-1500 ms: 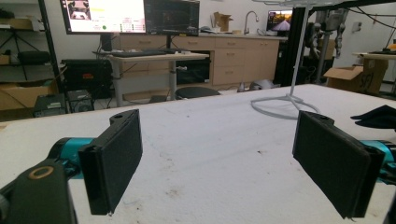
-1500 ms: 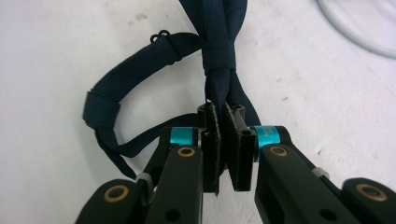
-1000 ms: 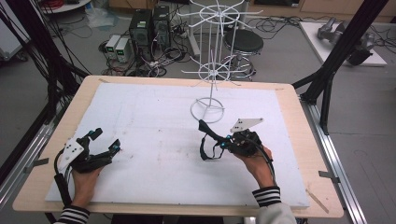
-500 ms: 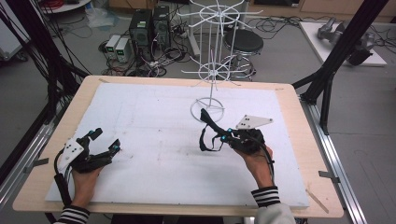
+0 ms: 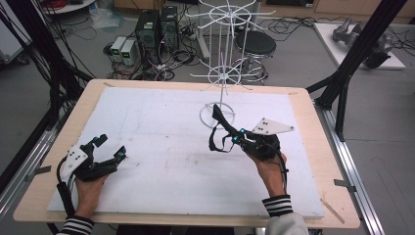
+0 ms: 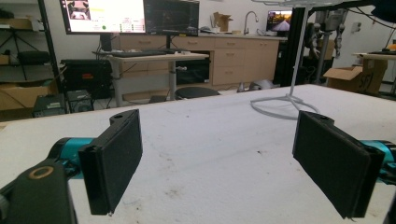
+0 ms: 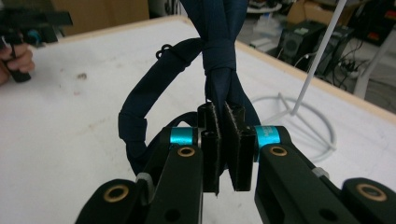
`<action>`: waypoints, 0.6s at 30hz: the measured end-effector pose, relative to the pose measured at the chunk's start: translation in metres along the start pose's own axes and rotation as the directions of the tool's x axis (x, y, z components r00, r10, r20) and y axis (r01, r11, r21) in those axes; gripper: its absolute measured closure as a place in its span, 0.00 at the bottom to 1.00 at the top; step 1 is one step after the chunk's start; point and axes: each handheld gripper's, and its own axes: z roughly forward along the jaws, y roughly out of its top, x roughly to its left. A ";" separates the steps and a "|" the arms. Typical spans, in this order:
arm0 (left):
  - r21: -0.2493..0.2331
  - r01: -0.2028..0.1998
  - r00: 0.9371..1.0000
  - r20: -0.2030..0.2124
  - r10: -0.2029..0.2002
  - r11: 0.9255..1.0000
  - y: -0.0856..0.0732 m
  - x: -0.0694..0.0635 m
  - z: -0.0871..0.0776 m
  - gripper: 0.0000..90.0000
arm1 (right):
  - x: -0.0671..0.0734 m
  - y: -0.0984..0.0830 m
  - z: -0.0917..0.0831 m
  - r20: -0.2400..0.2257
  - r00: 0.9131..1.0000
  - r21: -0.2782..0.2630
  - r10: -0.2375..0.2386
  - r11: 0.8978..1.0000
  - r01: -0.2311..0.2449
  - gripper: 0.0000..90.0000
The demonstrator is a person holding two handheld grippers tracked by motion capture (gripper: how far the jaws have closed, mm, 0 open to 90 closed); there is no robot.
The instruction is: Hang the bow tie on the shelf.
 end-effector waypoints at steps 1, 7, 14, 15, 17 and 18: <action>0.001 -0.002 1.000 0.000 0.002 1.000 0.000 0.000 0.000 0.18 | 0.000 0.001 -0.001 0.004 1.000 -0.016 0.002 1.000 -0.002 0.95; 0.001 0.000 1.000 0.000 0.000 1.000 0.000 0.000 0.000 0.18 | 0.000 0.005 -0.006 0.033 0.999 -0.109 0.015 0.994 -0.012 0.95; 0.001 -0.001 1.000 0.001 0.001 1.000 0.000 0.000 0.000 0.18 | 0.000 0.010 -0.008 0.061 0.998 -0.157 0.013 0.988 -0.003 0.95; 0.001 0.000 1.000 0.000 0.000 1.000 0.000 0.000 0.000 0.18 | 0.000 0.011 -0.008 0.064 0.998 -0.165 0.014 0.986 -0.003 0.95; 0.001 0.001 1.000 0.000 -0.001 1.000 0.000 0.000 0.000 0.18 | 0.001 0.014 -0.008 0.072 0.997 -0.176 0.014 0.984 -0.001 0.95; 0.002 0.000 1.000 0.002 0.000 1.000 0.000 0.000 0.000 0.18 | 0.000 0.015 -0.008 0.076 0.997 -0.180 0.012 0.984 0.002 0.95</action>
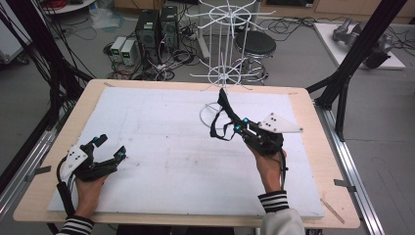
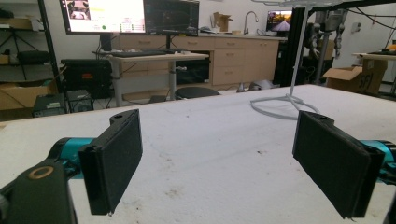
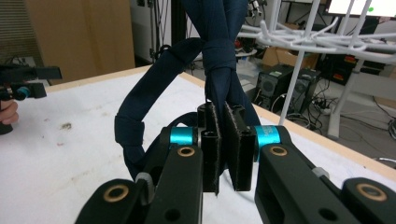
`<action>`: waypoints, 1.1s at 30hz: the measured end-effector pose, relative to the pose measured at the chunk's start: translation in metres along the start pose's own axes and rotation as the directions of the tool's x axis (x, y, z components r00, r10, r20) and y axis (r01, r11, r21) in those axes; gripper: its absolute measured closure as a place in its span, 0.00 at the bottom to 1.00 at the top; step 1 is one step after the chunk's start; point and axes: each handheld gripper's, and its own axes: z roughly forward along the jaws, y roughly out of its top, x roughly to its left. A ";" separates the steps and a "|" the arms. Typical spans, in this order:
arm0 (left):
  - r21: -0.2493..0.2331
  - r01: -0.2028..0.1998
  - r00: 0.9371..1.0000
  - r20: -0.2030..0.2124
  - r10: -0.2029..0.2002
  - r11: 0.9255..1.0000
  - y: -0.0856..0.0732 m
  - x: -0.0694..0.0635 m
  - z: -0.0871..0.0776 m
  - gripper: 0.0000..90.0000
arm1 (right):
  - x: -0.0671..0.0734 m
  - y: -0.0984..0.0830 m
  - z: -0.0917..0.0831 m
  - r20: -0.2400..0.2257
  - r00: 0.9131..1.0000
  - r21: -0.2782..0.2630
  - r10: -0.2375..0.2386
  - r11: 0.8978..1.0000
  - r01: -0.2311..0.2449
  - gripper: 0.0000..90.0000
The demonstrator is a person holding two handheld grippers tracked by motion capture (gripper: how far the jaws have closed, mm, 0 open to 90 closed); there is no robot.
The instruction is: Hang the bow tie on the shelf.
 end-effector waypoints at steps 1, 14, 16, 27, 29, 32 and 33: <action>-0.001 0.001 1.000 -0.002 -0.001 1.000 0.000 0.000 0.000 0.18 | 0.000 0.001 0.001 0.000 1.000 -0.002 -0.001 1.000 0.001 0.95; -0.001 0.003 1.000 0.000 -0.003 1.000 0.000 0.000 0.000 0.18 | -0.007 0.018 0.005 0.040 0.999 -0.042 -0.003 0.999 0.005 0.95; 0.000 0.002 1.000 0.000 -0.002 1.000 0.000 0.000 0.000 0.18 | -0.008 0.020 0.005 0.040 0.999 -0.042 0.002 0.999 -0.001 0.95; -0.003 0.003 1.000 0.000 -0.003 1.000 0.000 0.000 0.000 0.18 | -0.015 0.028 0.011 0.068 0.998 -0.042 -0.005 0.999 0.008 0.95; -0.003 0.004 1.000 0.001 -0.004 1.000 0.000 0.000 0.000 0.18 | -0.017 0.029 0.013 0.076 0.997 -0.042 0.003 0.999 0.000 0.95; -0.004 0.005 1.000 0.001 -0.005 1.000 0.000 0.000 0.000 0.18 | -0.018 0.030 0.016 0.080 0.997 -0.041 0.006 0.999 -0.003 0.95; -0.004 0.005 1.000 0.001 -0.005 1.000 0.000 0.000 0.000 0.18 | -0.019 0.031 0.017 0.086 0.996 -0.038 0.004 0.999 -0.001 0.95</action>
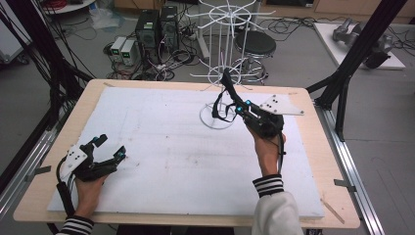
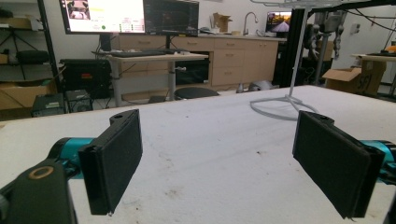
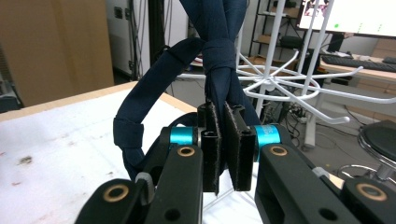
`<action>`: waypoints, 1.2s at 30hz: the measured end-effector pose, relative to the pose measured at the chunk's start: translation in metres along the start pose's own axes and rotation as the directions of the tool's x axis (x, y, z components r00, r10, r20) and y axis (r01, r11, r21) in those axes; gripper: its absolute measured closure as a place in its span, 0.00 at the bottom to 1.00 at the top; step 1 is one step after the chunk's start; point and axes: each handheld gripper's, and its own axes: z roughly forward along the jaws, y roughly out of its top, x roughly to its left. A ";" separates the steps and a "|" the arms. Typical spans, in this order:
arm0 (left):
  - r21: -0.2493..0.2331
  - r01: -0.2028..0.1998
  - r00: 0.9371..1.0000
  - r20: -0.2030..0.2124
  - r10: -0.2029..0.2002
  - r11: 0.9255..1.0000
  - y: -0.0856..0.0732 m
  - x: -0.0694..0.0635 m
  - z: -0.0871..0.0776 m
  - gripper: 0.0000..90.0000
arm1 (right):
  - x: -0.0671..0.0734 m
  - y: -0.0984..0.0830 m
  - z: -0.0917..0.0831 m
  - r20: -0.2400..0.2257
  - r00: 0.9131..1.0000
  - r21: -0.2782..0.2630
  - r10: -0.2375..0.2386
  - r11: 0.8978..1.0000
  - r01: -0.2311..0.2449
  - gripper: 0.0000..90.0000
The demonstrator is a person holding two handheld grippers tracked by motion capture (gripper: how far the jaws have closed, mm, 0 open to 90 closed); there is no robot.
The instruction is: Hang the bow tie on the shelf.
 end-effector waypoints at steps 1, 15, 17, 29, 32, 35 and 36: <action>0.001 -0.001 1.000 0.001 0.001 1.000 0.000 0.000 0.000 0.18 | -0.001 0.000 0.002 0.003 1.000 0.002 0.000 1.000 0.000 0.95; -0.002 0.005 1.000 -0.001 -0.005 1.000 0.000 0.000 0.000 0.18 | -0.010 -0.005 0.017 0.035 0.999 0.028 0.023 0.999 -0.024 0.95; -0.002 0.005 1.000 0.000 -0.005 1.000 0.000 0.000 0.000 0.18 | -0.011 -0.005 0.018 0.038 0.999 0.032 0.024 0.999 -0.025 0.95; 0.001 0.005 1.000 -0.001 -0.005 1.000 0.000 0.000 0.000 0.18 | -0.014 -0.009 0.024 0.044 0.998 0.063 0.038 0.997 -0.040 0.94; 0.001 0.006 1.000 -0.002 -0.006 1.000 0.000 0.001 0.000 0.18 | -0.015 -0.011 0.026 0.047 0.998 0.076 0.039 0.996 -0.043 0.94; 0.001 0.007 1.000 -0.002 -0.007 1.000 0.000 0.001 0.000 0.18 | -0.016 -0.011 0.026 0.046 0.998 0.082 0.041 0.996 -0.045 0.93; 0.001 0.007 1.000 -0.002 -0.007 1.000 0.000 0.001 0.000 0.18 | -0.016 -0.011 0.026 0.047 0.998 0.084 0.036 0.996 -0.040 0.93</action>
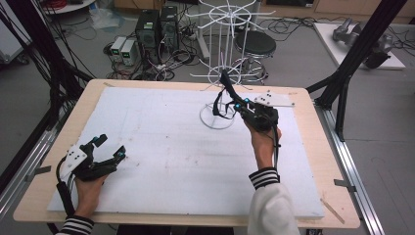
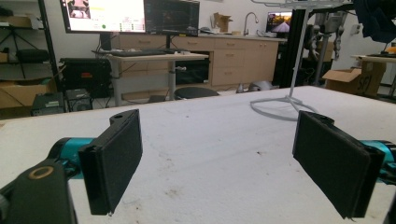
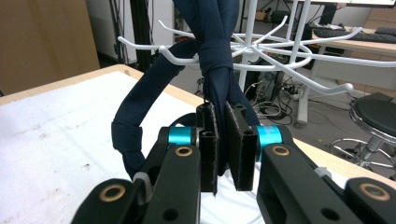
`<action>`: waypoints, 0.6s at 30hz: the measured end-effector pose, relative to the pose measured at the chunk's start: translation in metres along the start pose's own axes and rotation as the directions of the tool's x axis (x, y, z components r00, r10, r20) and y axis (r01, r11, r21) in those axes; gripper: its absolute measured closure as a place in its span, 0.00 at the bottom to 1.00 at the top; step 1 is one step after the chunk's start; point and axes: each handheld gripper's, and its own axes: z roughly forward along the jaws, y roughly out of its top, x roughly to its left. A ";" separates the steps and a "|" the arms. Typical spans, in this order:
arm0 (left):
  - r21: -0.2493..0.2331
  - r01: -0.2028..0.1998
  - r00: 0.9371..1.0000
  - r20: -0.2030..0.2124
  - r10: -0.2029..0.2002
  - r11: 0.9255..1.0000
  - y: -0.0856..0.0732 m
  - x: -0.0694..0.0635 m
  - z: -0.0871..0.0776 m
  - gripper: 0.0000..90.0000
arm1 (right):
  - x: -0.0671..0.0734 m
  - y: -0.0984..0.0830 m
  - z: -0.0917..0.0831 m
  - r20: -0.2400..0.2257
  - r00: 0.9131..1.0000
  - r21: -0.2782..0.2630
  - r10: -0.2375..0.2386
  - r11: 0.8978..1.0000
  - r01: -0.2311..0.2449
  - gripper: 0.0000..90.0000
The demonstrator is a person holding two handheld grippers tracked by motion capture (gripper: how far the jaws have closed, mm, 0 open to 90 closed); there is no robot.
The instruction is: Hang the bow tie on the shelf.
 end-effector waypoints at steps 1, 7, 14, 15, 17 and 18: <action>0.000 -0.001 1.000 0.000 0.001 1.000 0.000 0.000 0.000 0.18 | -0.001 0.000 0.000 0.000 1.000 0.003 -0.001 1.000 0.001 0.92; 0.001 -0.001 1.000 -0.001 0.001 1.000 0.000 0.000 0.000 0.18 | -0.002 -0.001 -0.002 -0.020 1.000 0.023 0.012 1.000 -0.011 0.85; 0.005 -0.004 1.000 0.000 0.004 1.000 0.000 0.000 0.000 0.18 | 0.000 -0.002 -0.001 -0.015 0.999 0.030 0.036 0.999 -0.035 0.50; 0.005 -0.005 1.000 0.000 0.005 1.000 0.000 0.000 0.000 0.18 | 0.000 -0.002 -0.001 -0.015 0.999 0.030 0.036 0.999 -0.035 0.50; 0.003 -0.003 1.000 -0.003 0.003 1.000 0.000 0.000 0.000 0.18 | 0.002 -0.002 -0.002 -0.017 0.999 0.046 0.049 0.998 -0.049 0.36; 0.003 0.000 1.000 -0.003 0.000 1.000 0.000 0.000 0.000 0.18 | 0.003 -0.002 -0.002 -0.006 0.999 0.052 0.047 0.998 -0.047 0.29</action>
